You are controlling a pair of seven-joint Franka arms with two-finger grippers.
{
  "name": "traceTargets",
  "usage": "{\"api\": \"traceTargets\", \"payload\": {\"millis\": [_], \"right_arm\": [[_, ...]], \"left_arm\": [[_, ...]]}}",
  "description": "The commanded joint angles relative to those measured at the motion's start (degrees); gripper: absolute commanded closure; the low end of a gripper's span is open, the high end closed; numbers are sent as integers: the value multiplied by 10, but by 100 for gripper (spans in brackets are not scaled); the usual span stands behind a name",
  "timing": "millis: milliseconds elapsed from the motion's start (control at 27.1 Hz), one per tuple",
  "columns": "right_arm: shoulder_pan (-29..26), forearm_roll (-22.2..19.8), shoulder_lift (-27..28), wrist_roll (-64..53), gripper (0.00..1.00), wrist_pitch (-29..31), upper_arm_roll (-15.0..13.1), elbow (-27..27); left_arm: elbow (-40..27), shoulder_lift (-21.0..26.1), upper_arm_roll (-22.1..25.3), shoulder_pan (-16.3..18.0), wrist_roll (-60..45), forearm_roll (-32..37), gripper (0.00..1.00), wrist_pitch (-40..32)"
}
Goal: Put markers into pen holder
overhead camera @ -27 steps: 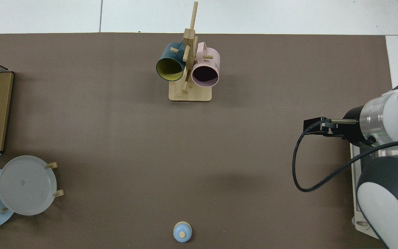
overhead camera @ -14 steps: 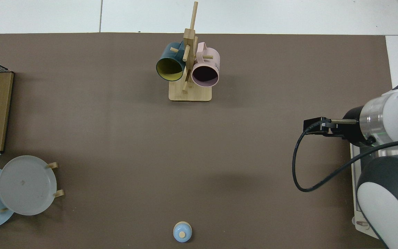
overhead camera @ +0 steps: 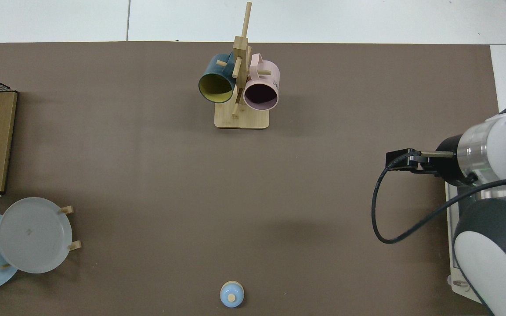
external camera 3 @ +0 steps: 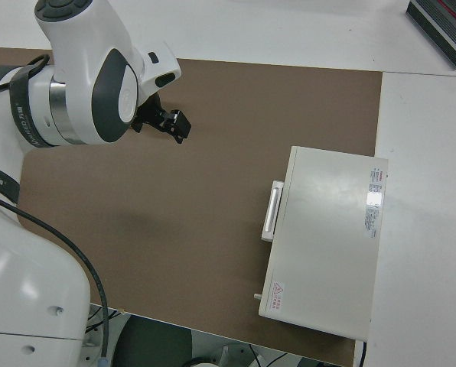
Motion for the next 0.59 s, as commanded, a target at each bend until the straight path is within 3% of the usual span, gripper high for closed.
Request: {"api": "traceTargets", "payload": {"millis": [0, 554], "right_arm": [[-2, 16, -6, -4, 0, 9, 8, -6], [3, 15, -7, -4, 0, 8, 10, -5]], "left_arm": [[17, 14, -4, 6, 17, -9, 96, 14], [37, 22, -6, 7, 20, -4, 95, 15]]}}
